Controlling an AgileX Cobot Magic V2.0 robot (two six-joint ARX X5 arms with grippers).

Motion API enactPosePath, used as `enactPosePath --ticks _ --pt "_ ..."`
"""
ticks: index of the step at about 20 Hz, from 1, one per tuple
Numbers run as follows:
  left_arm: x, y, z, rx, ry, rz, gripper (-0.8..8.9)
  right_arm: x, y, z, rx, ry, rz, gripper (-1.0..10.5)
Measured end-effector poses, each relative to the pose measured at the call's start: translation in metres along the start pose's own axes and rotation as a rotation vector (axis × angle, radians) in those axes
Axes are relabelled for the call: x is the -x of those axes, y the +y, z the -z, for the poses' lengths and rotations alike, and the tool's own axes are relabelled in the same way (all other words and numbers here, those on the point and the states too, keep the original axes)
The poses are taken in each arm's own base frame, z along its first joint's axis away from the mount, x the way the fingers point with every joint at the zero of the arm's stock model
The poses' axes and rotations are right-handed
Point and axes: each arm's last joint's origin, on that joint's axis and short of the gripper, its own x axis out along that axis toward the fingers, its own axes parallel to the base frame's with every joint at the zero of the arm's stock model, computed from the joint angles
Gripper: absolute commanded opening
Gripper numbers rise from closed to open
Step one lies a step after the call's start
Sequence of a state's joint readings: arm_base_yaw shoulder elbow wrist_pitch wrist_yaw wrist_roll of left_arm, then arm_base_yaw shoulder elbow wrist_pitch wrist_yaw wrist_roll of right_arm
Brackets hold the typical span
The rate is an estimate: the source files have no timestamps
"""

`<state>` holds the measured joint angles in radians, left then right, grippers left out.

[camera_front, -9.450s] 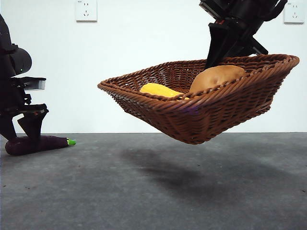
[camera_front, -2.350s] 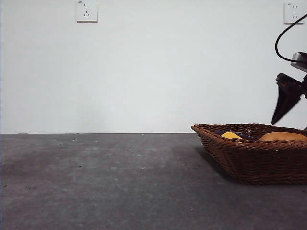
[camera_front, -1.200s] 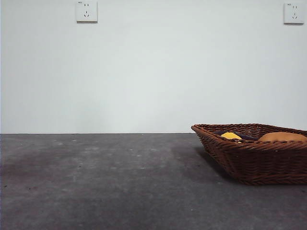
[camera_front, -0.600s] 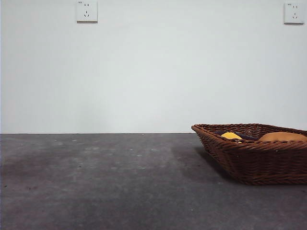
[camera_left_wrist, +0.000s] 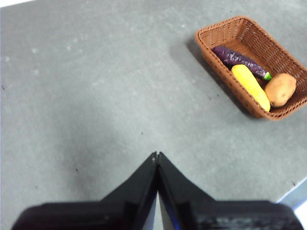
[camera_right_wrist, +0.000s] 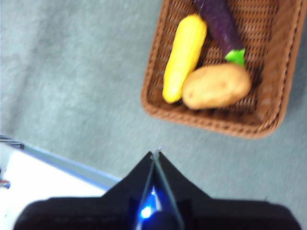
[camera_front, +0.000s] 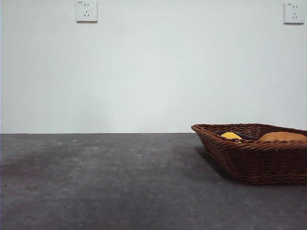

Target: Help me put the vegetables on the table into the basket

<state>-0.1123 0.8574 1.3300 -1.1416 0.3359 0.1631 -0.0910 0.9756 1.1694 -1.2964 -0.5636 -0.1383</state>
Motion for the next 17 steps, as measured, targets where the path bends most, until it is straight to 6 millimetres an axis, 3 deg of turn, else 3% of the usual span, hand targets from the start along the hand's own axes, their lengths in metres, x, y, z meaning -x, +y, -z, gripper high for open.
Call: enactPosePath --ticks 11,17 --pt "0.027 -0.007 -0.020 0.101 -0.136 0.022 -0.04 -0.029 -0.032 -0.053 0.098 -0.169 0.215 0.0" --pt "0.040 -0.006 -0.021 0.050 -0.211 -0.163 -0.04 -0.028 -0.037 -0.070 0.148 -0.292 0.325 0.0"
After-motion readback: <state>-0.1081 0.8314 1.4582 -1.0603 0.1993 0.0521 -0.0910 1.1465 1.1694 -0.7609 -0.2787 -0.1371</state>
